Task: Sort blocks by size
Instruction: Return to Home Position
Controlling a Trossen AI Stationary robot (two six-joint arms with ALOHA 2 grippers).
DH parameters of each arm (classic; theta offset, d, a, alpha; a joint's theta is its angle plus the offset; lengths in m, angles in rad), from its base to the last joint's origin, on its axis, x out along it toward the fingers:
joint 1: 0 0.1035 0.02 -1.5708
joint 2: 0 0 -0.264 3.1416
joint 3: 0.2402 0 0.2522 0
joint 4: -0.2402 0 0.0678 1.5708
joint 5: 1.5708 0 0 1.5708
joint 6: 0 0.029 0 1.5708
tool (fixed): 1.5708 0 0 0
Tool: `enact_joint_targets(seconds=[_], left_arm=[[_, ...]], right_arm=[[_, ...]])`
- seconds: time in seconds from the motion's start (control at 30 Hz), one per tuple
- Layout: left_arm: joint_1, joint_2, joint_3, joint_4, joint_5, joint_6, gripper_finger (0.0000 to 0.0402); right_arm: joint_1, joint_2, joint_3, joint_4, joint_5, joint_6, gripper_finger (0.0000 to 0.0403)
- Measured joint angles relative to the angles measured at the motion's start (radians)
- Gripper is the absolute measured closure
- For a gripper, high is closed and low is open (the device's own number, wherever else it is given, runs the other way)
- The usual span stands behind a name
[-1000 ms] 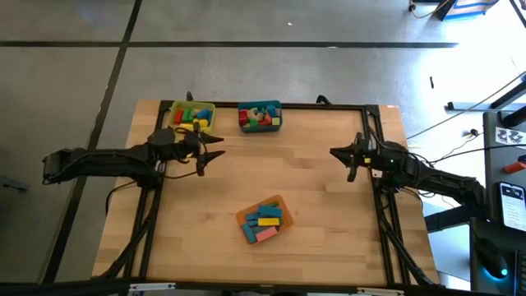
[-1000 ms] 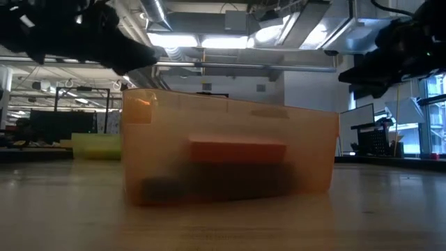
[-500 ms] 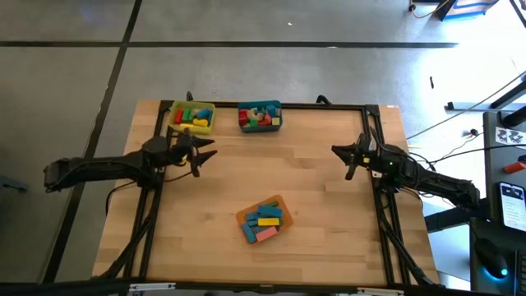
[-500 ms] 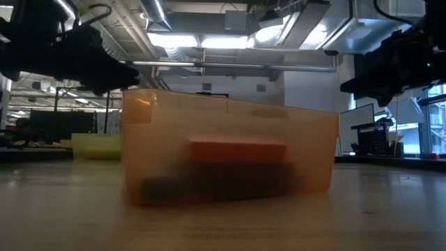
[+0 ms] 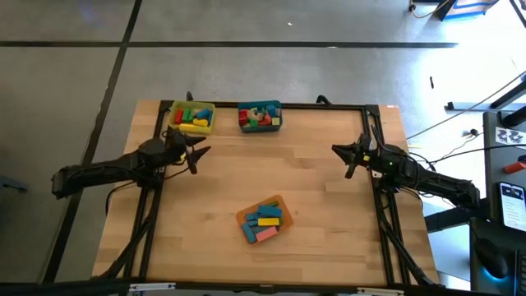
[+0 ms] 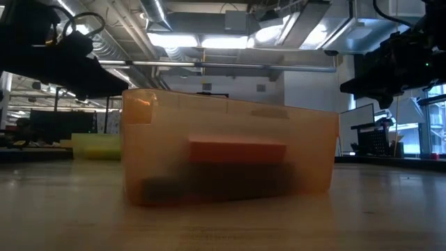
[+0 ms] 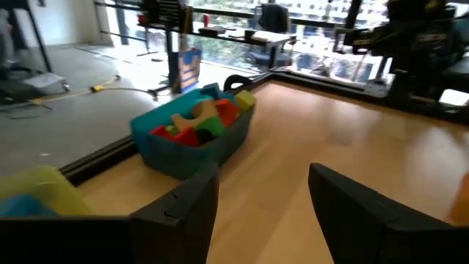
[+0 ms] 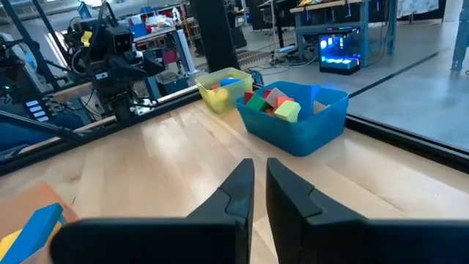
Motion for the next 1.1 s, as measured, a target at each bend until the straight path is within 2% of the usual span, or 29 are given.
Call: enact_joint_targets(seconds=[0.17,0.3,0.4,0.6,0.73,0.9,1.1], left_arm=[[0.0,-0.095,0.0,-0.044,-0.015,0.036,0.0205],[0.0,-0.157,-0.002,-0.085,-0.015,0.04,0.0205],[0.0,-0.186,-0.023,-0.04,-0.014,0.034,0.0205],[0.001,-0.185,-0.045,0.019,-0.011,0.085,0.0205],[0.001,-0.185,-0.045,0.019,-0.011,0.111,0.0205],[0.001,-0.185,-0.045,0.019,-0.011,0.113,0.0205],[0.001,-0.185,-0.045,0.019,-0.011,0.113,0.0205]], right_arm=[[0.0,0.0,0.0,-0.002,0.0,-0.003,0.037],[0.0,0.0,-0.001,-0.001,0.018,-0.078,0.037],[0.0,0.001,-0.001,0.001,0.037,-0.11,0.037],[0.0,0.001,-0.009,0.011,0.035,-0.213,0.037],[-0.001,0.001,-0.05,0.128,0.017,-0.219,0.037],[0.0,0.001,-0.05,0.129,0.013,-0.288,0.037],[0.0,0.012,-0.05,0.134,0.009,-0.289,0.037]])
